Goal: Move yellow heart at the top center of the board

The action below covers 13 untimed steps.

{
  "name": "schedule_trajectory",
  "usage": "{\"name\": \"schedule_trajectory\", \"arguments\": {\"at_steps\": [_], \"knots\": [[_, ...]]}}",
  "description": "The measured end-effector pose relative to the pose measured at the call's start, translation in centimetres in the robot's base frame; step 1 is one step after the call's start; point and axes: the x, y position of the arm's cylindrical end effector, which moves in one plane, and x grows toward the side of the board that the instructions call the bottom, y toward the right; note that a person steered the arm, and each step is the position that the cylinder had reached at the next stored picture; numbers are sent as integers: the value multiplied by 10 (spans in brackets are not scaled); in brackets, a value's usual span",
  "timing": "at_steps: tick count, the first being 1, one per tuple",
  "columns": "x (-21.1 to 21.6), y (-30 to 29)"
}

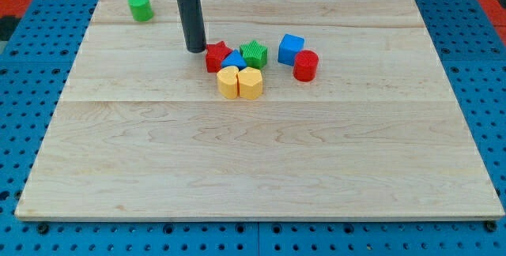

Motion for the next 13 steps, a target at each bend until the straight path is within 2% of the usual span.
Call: {"name": "schedule_trajectory", "arguments": {"at_steps": [1,3,5,6,7,8,9,11,13], "knots": [[14,0],[21,41],[26,-63],[80,-46],[115,-9],[101,37],[73,38],[76,89],[33,79]]}}
